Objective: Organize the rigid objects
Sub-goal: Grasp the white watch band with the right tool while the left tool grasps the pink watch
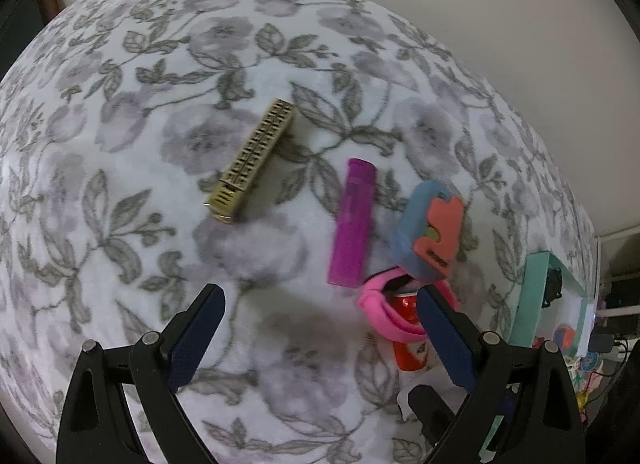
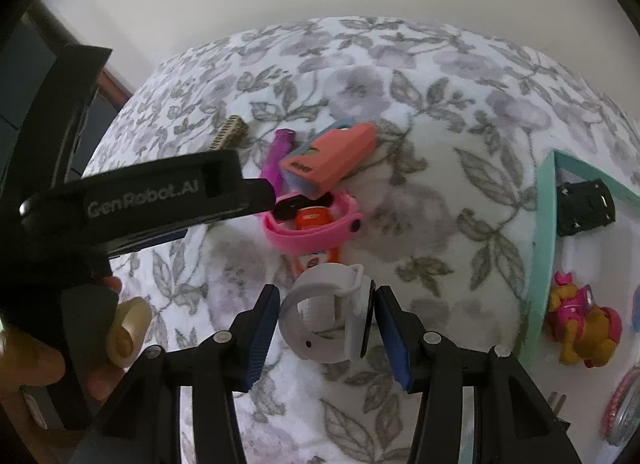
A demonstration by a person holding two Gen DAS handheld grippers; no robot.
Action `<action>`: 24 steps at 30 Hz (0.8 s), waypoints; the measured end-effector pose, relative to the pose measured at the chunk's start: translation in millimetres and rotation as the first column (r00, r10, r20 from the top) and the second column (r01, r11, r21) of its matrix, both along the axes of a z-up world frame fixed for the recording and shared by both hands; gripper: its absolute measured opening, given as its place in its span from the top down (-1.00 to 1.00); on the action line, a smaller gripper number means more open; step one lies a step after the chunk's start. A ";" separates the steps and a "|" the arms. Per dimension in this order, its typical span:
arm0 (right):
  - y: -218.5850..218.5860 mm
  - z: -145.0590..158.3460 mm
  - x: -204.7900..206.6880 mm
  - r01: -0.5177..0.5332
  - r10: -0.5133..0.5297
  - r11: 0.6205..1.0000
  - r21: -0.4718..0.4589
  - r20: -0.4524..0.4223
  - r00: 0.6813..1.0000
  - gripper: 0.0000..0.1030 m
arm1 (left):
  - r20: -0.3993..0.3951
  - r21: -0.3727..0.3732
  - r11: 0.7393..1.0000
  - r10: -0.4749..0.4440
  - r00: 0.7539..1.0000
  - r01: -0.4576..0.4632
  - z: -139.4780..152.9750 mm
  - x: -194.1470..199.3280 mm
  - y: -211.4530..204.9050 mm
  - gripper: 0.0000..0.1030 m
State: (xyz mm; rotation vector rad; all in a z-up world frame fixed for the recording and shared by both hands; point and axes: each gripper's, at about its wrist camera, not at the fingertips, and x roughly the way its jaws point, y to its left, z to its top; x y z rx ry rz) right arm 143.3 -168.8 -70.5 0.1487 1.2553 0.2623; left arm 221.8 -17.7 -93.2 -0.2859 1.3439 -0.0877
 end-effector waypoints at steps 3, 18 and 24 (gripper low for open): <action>-10.9 0.9 0.2 0.026 -0.026 1.000 0.004 0.000 1.000 -0.01 | -0.004 -0.018 1.000 -0.002 1.000 0.002 -4.1 2.4 -6.2 -0.63; -47.3 6.6 1.4 0.126 -0.126 0.992 0.006 0.009 0.992 -0.01 | 0.028 0.033 0.997 -0.076 0.997 0.075 -12.5 9.6 -37.7 0.01; -53.9 8.9 0.8 0.148 -0.148 0.989 0.004 0.013 0.989 0.01 | 0.033 0.013 0.994 -0.105 0.994 0.104 -13.5 11.5 -45.6 0.35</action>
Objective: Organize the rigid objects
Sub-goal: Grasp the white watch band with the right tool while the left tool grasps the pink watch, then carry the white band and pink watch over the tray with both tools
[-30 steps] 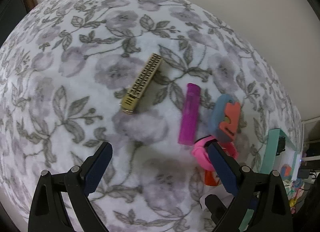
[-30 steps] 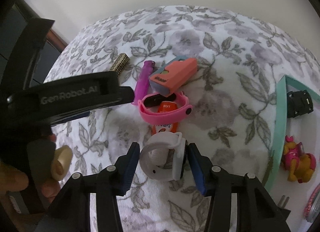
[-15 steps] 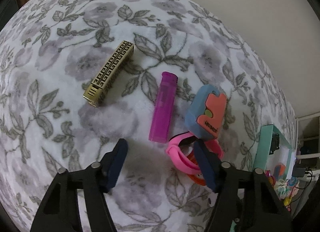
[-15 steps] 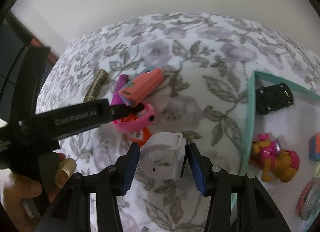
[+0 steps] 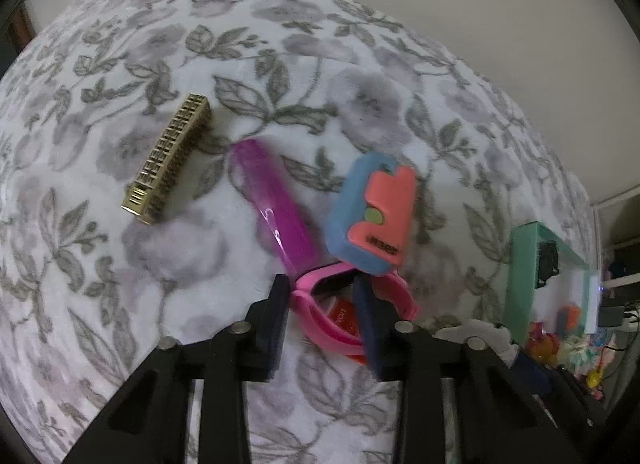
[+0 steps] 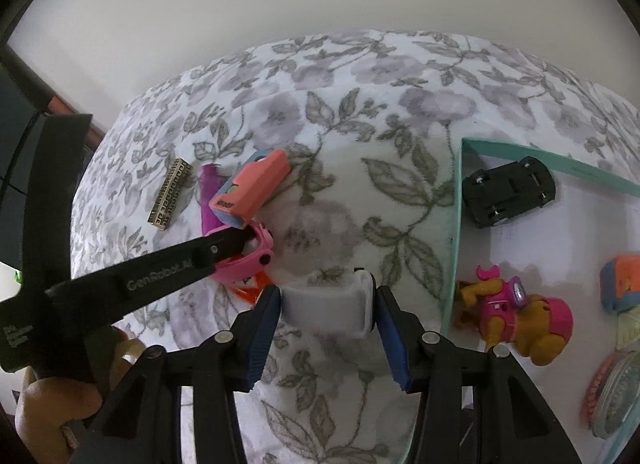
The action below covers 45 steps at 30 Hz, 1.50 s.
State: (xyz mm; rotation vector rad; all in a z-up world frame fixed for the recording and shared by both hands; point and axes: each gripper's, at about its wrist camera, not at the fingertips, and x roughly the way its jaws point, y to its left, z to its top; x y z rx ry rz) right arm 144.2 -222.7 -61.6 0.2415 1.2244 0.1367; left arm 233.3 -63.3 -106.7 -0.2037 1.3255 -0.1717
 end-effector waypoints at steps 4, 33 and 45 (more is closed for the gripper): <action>0.6 -2.4 0.5 0.000 0.000 1.000 -0.003 -0.004 1.000 0.01 | 0.006 0.000 1.000 -0.002 1.000 0.002 -0.2 0.4 -1.8 0.36; -11.0 63.3 -10.3 0.044 -0.041 0.999 -0.014 0.165 0.985 0.02 | 0.211 -0.197 0.980 0.063 0.975 -0.021 96.3 -15.0 31.8 0.60; -51.1 108.0 -29.9 0.162 -0.129 0.982 -0.102 0.271 0.954 0.02 | 0.352 -0.255 0.962 0.003 0.936 0.093 145.2 -35.0 -6.4 0.60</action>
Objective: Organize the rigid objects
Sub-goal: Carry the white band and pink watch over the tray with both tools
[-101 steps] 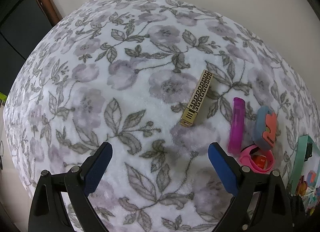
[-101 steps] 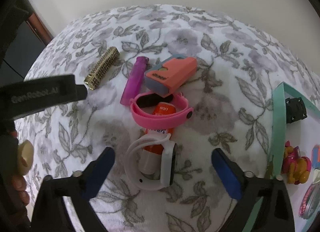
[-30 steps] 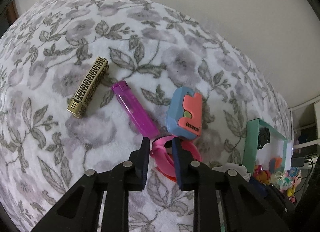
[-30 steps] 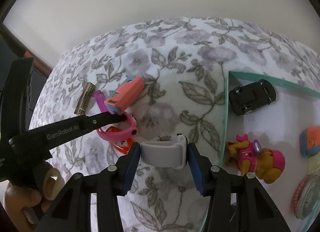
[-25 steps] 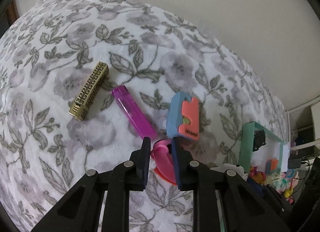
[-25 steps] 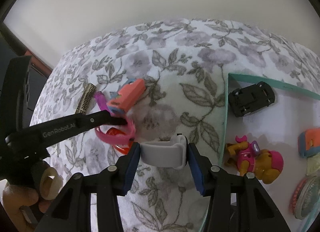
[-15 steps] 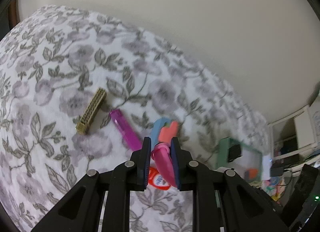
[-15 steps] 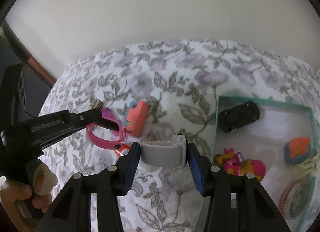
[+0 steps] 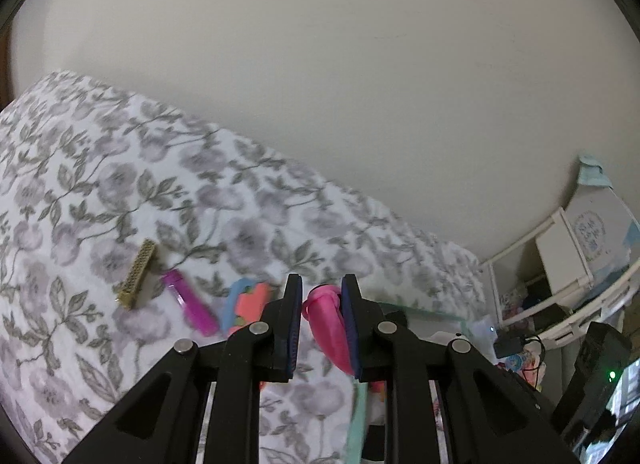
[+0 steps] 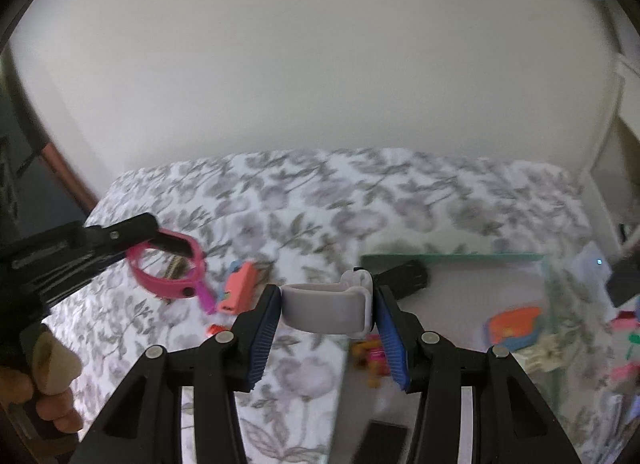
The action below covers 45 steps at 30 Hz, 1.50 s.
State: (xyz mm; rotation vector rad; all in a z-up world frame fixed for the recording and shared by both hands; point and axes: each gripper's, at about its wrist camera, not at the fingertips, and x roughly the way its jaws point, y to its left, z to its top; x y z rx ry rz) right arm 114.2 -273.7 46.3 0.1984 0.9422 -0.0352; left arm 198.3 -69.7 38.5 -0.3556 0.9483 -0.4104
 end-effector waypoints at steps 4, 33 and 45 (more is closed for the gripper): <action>-25.6 4.2 -8.0 0.073 -0.073 0.997 -0.034 -0.001 0.997 0.02 | 0.020 -0.001 0.999 -0.043 0.999 0.043 3.9 -7.5 -22.2 0.60; -114.8 -31.0 -30.3 0.262 -0.269 0.962 -0.075 -0.102 0.958 0.01 | -0.022 0.053 0.962 -0.268 0.963 0.269 -80.7 -36.6 -159.9 0.60; -107.9 -76.5 -19.0 0.230 -0.239 0.971 -0.068 -0.203 0.949 0.01 | -0.087 0.122 0.955 -0.261 0.961 0.270 -104.1 -35.9 -167.4 0.60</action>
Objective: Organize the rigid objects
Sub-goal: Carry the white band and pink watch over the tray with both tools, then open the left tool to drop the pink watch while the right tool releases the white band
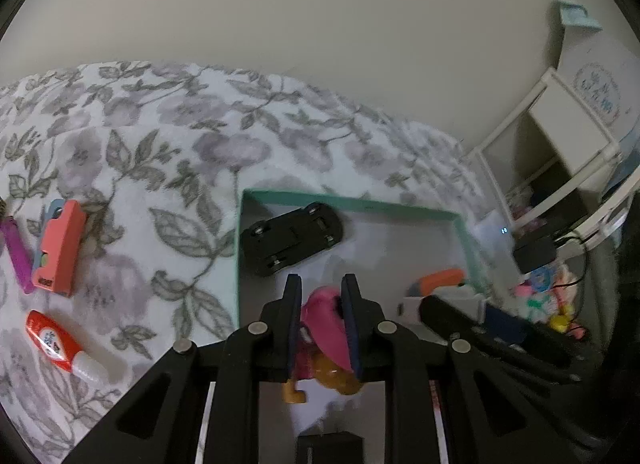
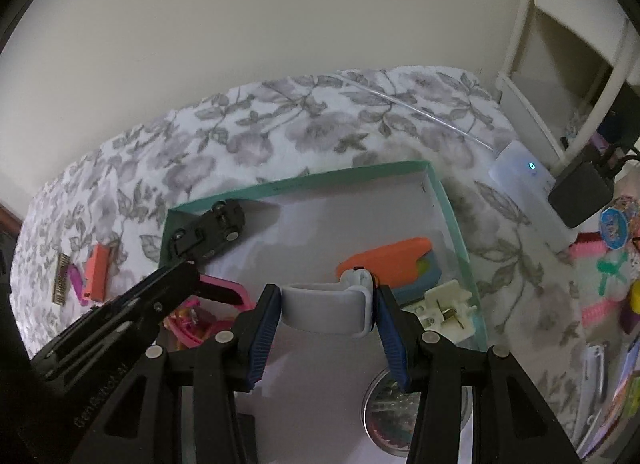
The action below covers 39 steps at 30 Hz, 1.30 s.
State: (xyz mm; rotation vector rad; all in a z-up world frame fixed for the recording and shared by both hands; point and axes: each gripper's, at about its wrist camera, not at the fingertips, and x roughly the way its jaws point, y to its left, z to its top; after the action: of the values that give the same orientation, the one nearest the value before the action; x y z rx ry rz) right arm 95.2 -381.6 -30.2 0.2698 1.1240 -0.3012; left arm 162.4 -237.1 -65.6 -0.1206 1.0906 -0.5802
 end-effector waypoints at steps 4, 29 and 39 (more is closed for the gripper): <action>1.9 -0.3 0.9 -0.001 0.001 1.000 -0.010 -0.008 1.000 0.01 | -0.007 0.000 1.000 0.001 1.000 -0.001 -1.5 0.2 1.0 0.60; -0.2 61.1 -7.8 0.042 -0.031 0.997 -0.070 0.141 0.990 -0.50 | 0.069 0.098 0.989 0.104 0.992 -0.110 51.9 13.7 35.3 -0.24; -1.2 59.5 -9.0 0.045 -0.032 0.996 -0.076 0.159 0.987 -0.80 | 0.118 0.189 0.967 0.152 0.981 -0.172 55.0 22.6 55.5 -0.62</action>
State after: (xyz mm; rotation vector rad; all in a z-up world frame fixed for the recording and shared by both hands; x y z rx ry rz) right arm 86.2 -382.8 29.3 0.2409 0.9498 -0.3520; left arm 184.9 -181.6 -10.6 -0.0059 1.0219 -0.3243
